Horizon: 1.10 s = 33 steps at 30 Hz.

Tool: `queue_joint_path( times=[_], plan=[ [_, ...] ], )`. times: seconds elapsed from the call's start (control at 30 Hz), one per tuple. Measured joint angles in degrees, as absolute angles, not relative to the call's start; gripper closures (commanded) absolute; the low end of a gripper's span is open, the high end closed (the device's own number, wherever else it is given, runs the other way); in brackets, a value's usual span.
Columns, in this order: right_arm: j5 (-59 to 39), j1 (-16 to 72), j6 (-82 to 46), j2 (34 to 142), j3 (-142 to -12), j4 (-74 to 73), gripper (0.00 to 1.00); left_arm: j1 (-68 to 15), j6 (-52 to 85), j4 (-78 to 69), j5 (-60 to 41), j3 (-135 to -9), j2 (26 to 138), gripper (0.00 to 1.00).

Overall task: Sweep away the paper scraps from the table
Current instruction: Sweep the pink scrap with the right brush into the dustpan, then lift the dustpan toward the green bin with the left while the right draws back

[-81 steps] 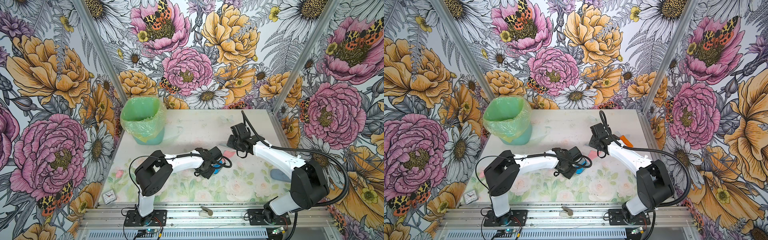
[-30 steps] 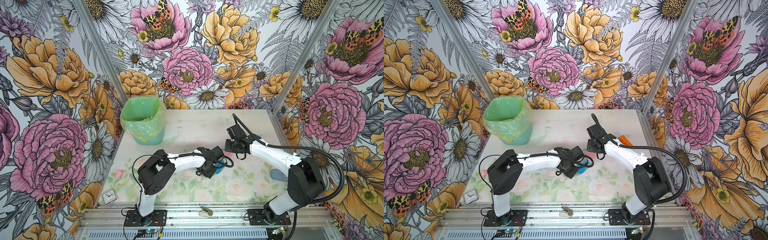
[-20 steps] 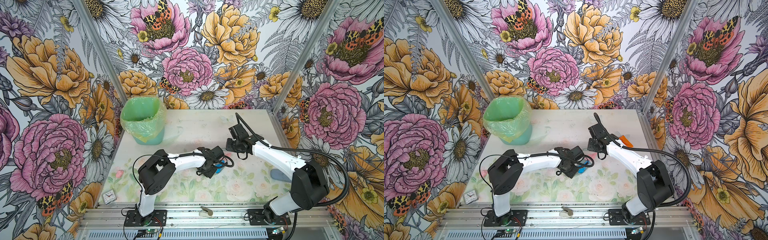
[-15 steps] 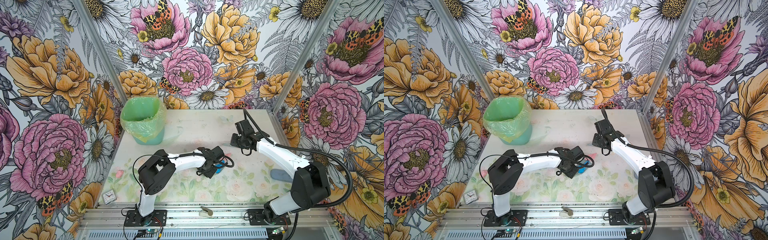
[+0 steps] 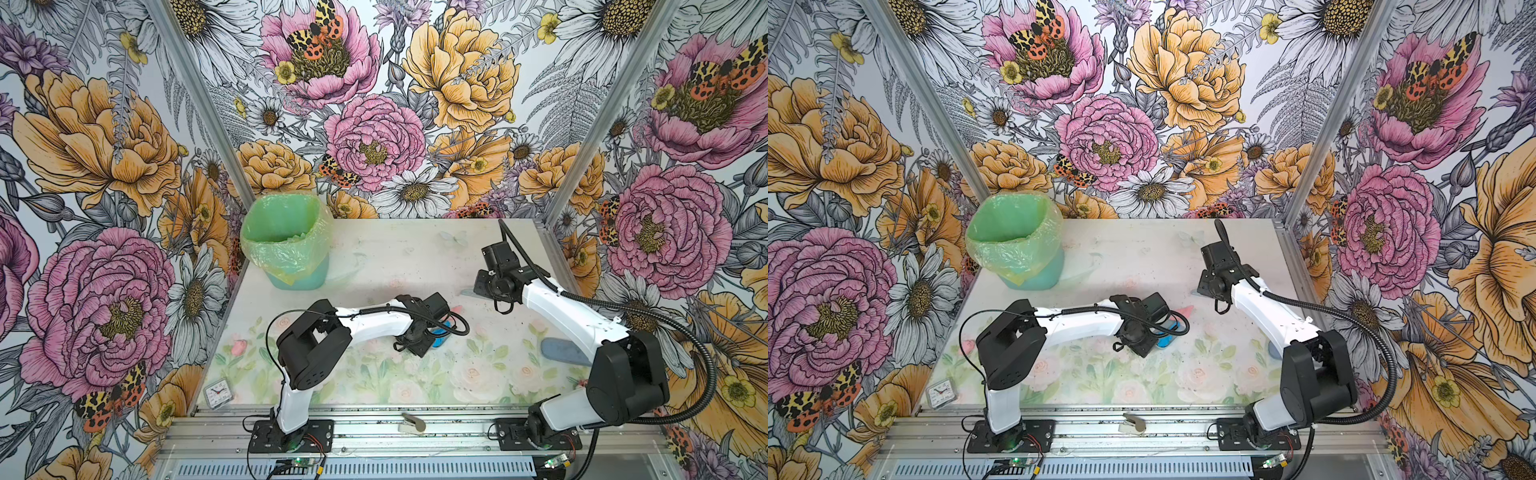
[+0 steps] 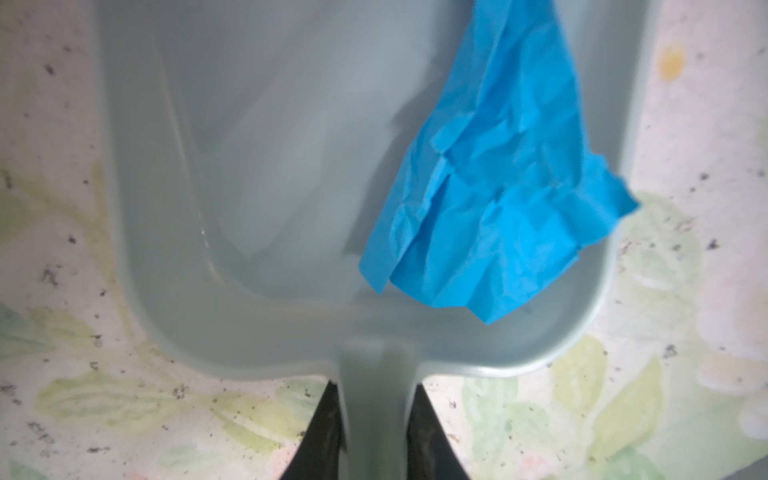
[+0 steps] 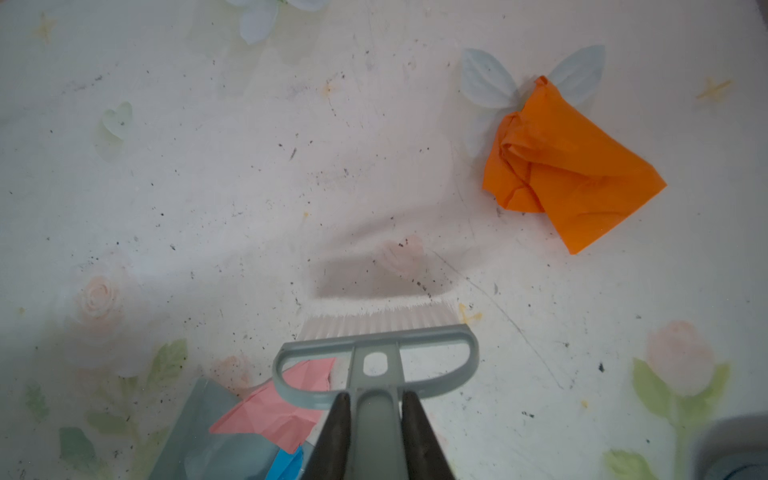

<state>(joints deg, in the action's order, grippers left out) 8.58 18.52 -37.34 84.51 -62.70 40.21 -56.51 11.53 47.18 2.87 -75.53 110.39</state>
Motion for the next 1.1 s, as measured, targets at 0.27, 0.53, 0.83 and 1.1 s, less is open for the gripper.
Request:
queue_joint_path(
  times=[0.27,0.53,0.83,1.1],
  plan=[
    [6.13,27.03,-38.92,85.17,-62.06,40.47,1.00,-56.51,11.53,47.16,2.50,-76.38,111.20,0.96],
    [3.77,30.57,-40.58,84.84,-61.63,40.40,1.00,-56.51,11.53,47.16,2.31,-76.58,111.24,0.95],
    [3.77,24.86,-40.58,83.48,-61.17,40.42,1.00,-56.51,11.57,47.16,2.46,-76.58,111.24,1.00],
    [3.77,17.89,-39.46,82.48,-66.98,40.23,1.00,-56.51,11.73,47.18,3.57,-76.58,110.98,1.00]
  ],
)
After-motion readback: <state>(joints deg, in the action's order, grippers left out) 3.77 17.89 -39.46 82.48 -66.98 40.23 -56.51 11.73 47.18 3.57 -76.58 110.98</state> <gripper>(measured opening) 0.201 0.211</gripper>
